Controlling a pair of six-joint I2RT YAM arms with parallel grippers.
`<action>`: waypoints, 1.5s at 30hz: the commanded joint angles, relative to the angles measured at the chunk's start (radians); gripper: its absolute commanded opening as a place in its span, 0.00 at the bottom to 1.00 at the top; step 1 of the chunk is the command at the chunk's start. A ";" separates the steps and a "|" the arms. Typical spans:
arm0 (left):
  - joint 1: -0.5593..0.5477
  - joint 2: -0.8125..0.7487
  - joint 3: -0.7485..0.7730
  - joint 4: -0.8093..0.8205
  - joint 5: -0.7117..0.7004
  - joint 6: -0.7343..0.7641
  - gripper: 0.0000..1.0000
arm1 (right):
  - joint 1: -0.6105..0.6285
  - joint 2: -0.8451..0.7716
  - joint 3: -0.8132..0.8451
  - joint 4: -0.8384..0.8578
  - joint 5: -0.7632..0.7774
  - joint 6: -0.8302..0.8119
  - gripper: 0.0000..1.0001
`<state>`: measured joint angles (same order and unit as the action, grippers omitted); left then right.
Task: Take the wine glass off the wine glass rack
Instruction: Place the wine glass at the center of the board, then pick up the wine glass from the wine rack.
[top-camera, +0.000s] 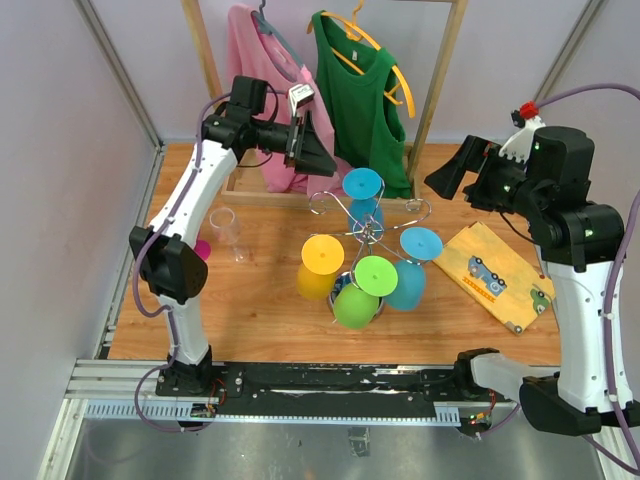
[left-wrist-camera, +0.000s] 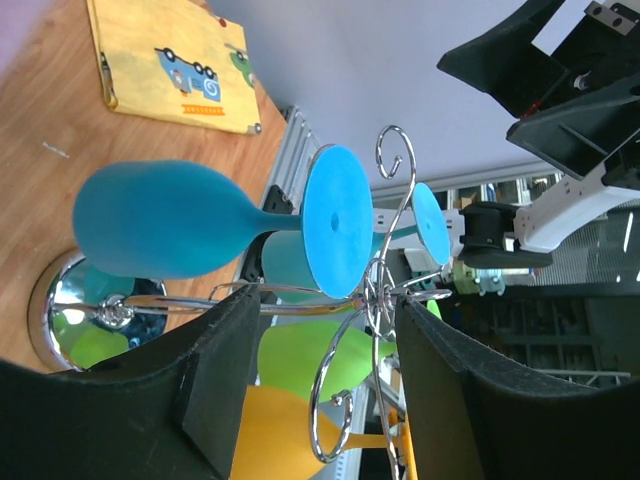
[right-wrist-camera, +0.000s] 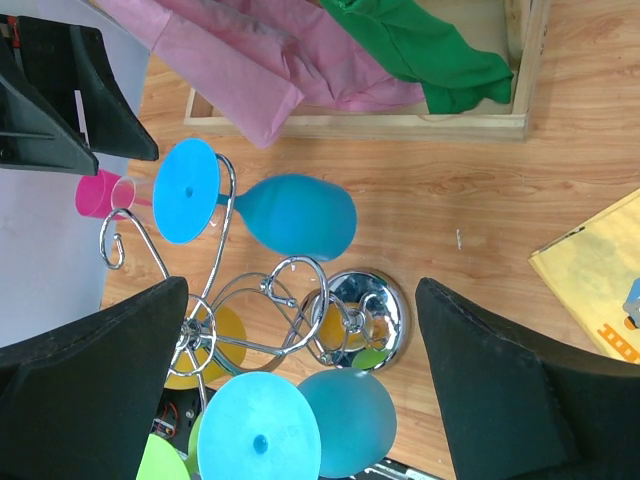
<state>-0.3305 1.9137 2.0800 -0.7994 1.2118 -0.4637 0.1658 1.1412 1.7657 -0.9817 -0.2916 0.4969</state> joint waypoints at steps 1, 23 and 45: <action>-0.035 0.006 -0.009 0.039 0.032 -0.032 0.61 | -0.019 -0.016 -0.012 -0.014 0.019 -0.004 0.99; -0.062 -0.090 -0.180 0.299 -0.007 -0.243 0.58 | -0.019 -0.044 -0.034 -0.014 0.019 -0.003 0.98; -0.080 -0.116 -0.246 0.326 0.008 -0.263 0.51 | -0.019 -0.058 -0.040 -0.015 0.019 0.000 0.98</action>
<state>-0.3950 1.8294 1.8362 -0.4915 1.1912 -0.7162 0.1658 1.0973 1.7340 -0.9936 -0.2859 0.4969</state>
